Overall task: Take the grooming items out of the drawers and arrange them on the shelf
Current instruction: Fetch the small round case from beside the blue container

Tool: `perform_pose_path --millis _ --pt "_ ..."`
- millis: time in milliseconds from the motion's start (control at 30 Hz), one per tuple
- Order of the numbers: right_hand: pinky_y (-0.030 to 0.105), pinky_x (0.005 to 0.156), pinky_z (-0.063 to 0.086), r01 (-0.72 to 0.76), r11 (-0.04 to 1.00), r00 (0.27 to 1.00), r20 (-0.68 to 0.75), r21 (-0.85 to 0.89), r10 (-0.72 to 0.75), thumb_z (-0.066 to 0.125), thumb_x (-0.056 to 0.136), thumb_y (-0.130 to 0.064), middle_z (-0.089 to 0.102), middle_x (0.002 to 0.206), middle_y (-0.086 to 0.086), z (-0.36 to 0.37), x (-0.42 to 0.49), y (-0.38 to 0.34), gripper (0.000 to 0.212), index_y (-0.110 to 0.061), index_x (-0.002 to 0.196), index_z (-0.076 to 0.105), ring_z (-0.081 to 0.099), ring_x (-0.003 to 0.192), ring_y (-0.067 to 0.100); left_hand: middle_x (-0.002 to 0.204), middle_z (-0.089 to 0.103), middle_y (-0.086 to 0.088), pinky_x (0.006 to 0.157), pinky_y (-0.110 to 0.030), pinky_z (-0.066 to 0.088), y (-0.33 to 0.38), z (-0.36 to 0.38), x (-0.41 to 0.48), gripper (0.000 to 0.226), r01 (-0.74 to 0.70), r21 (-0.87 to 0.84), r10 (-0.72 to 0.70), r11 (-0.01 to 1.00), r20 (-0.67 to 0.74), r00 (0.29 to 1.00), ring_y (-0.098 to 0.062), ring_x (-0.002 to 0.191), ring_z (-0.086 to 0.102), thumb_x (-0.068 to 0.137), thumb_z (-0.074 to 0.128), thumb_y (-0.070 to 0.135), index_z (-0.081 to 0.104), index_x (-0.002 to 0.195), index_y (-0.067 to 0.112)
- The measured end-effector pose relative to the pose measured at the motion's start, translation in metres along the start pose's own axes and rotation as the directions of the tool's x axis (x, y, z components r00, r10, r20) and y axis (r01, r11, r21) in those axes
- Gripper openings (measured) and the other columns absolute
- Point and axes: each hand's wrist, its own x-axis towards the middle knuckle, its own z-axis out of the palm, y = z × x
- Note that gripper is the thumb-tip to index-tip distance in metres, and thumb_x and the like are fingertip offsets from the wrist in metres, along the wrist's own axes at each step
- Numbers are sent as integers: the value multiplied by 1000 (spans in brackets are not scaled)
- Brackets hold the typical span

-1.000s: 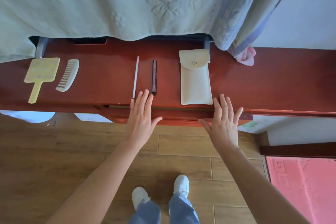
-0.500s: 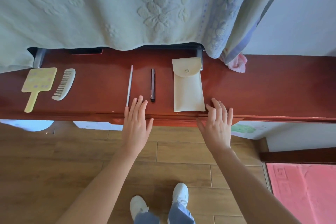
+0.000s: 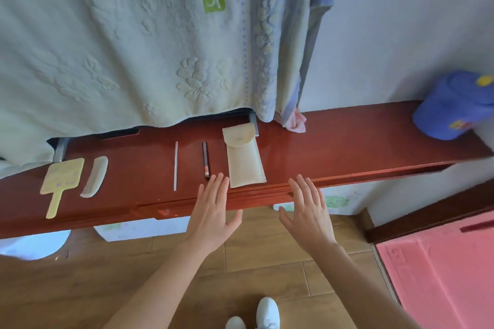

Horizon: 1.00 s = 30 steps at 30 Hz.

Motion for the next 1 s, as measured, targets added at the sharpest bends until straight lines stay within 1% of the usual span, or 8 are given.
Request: perform_pose_path --millis 100,200,300,367,500,667,833,1000 --pt "45 107 36 -98 995 994 -53 36 99 35 84 -49 47 141 13 -29 -13 8 66 -7 134 45 40 134 32 156 20 -11 116 -37 4 31 -17 7 81 -108 -6 108 994 -2 994 -23 145 12 84 20 57 21 147 6" --pt "42 111 28 -199 979 973 -115 42 202 31 85 -51 43 145 12 -60 -25 22 68 -8 136 42 35 137 31 158 11 -10 116 -34 -4 66 -34 21 84 -232 -25 232 972 6 973 -22 146 3 83 14 58 14 149 7" --pt "44 113 27 -287 956 944 -153 61 293 27 83 -54 39 147 12 -90 -36 37 73 -8 138 40 32 139 30 158 9 -10 114 -33 -6 105 -47 37 86 -343 -32 343 939 -10 939 -22 146 1 80 13 58 13 149 7" --pt "45 114 25 -328 942 926 -174 72 336 29 83 -54 35 150 12 -109 -43 50 73 -9 141 37 27 141 30 158 12 -11 115 -35 -4 132 -54 48 87 -394 -30 394 918 -26 919 -23 146 2 79 13 58 15 149 6" --pt "44 116 20 -407 911 886 -213 72 412 49 89 -49 27 154 13 -143 -52 85 72 -7 145 29 20 144 30 157 12 -13 117 -38 0 188 -66 69 85 -481 20 481 877 -46 875 -24 146 2 82 15 58 14 149 6" --pt "40 118 10 -471 881 866 -170 30 469 37 92 -57 10 159 9 -182 -56 142 79 -10 150 11 5 147 24 158 9 -15 117 -38 0 263 -66 91 77 -549 23 550 835 -43 834 -26 146 1 92 36 49 10 149 5" --pt "40 118 10 -477 879 862 -180 23 473 40 91 -55 10 159 8 -214 -51 213 79 -10 150 10 5 147 24 157 10 -16 118 -39 3 334 -55 119 78 -565 11 565 825 -59 823 -26 146 3 92 41 47 11 148 3" --pt "38 118 11 -444 896 879 -184 24 440 41 91 -53 13 158 8 -234 -37 274 78 -10 150 12 6 146 24 156 15 -15 118 -40 7 385 -46 146 77 -511 -4 510 860 -53 858 -27 146 7 92 42 46 13 148 3"
